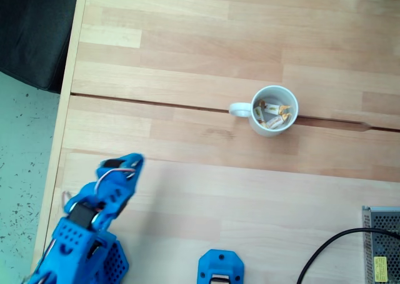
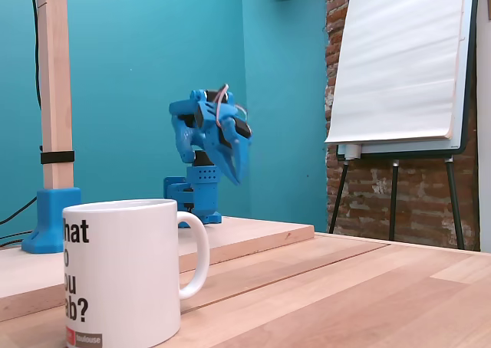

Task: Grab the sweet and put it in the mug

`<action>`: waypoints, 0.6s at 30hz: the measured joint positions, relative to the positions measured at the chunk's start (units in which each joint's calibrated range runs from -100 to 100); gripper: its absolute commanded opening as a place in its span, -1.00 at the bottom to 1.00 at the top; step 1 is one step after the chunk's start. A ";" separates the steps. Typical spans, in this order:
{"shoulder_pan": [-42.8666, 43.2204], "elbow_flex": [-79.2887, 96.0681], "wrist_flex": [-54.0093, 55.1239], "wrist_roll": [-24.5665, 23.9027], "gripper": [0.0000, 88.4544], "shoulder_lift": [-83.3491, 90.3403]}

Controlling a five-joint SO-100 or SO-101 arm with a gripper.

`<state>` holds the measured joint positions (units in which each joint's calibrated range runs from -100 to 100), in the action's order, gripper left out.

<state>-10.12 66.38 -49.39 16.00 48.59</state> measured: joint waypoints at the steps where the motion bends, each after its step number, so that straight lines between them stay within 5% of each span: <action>1: 2.07 3.68 0.00 -0.49 -1.00 3.63; 8: 13.96 23.85 0.00 0.73 -1.00 25.34; 18: 15.66 31.56 -0.08 8.11 -1.00 33.70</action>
<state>5.54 97.94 -49.47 24.10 82.29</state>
